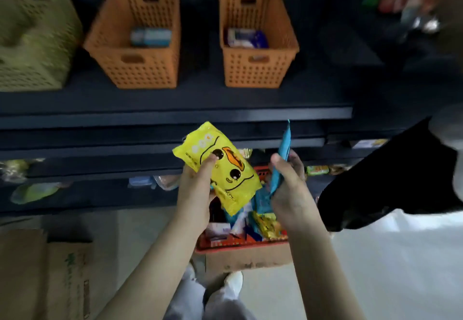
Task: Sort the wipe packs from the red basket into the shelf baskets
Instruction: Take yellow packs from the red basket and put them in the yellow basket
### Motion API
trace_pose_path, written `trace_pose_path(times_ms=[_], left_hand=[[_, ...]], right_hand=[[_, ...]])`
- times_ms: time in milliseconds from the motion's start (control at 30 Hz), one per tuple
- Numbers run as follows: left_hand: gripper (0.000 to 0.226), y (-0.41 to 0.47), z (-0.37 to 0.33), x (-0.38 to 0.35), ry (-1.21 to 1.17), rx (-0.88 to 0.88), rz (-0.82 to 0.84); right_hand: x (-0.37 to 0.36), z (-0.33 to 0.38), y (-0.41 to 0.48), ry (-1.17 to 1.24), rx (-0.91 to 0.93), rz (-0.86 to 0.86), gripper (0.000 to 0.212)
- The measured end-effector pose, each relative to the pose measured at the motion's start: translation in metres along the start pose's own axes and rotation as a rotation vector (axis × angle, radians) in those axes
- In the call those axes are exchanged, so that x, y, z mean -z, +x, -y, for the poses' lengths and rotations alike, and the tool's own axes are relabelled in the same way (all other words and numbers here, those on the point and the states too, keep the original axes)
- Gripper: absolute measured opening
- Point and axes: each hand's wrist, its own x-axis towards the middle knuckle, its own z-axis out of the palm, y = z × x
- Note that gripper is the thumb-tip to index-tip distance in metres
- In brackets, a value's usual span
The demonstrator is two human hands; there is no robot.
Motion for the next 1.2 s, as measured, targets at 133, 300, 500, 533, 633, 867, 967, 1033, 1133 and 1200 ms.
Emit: trace_pose_path(times_ms=[133,300,500,533,633,867,967,1033,1133,1200], left_hand=[[0.016,-0.019,-0.073,0.000,-0.043,-0.056,0.096],[0.018,-0.017,-0.144,0.025,0.042,-0.254,0.129],[0.018,0.020,-0.208,0.068,0.137,-0.400,0.104],[0.018,0.030,-0.217,0.075,0.148,-0.396,0.115],[0.017,0.061,-0.247,0.098,0.171,-0.336,0.194],[0.006,0.129,-0.293,0.150,0.205,-0.230,0.258],[0.013,0.150,-0.306,0.166,0.202,-0.205,0.276],[0.016,0.163,-0.315,0.171,0.172,-0.204,0.284],[0.023,0.183,-0.327,0.176,0.173,-0.213,0.245],[0.027,0.198,-0.334,0.176,0.183,-0.217,0.191]], right_hand=[[-0.052,0.039,-0.017,0.031,-0.008,0.201,0.056],[-0.114,0.066,-0.020,0.086,-0.015,0.365,0.058],[-0.183,0.056,0.001,0.055,0.025,0.381,0.042],[-0.195,0.051,0.007,0.044,0.047,0.332,0.038],[-0.228,0.035,0.027,0.007,0.126,0.166,0.037],[-0.289,0.001,0.057,-0.384,0.354,-0.018,0.030],[-0.308,-0.004,0.072,-0.523,0.410,-0.076,0.048],[-0.317,-0.001,0.088,-0.565,0.405,-0.042,0.046],[-0.330,0.007,0.116,-0.619,0.394,0.005,0.035],[-0.335,0.013,0.138,-0.698,0.459,-0.073,0.031]])
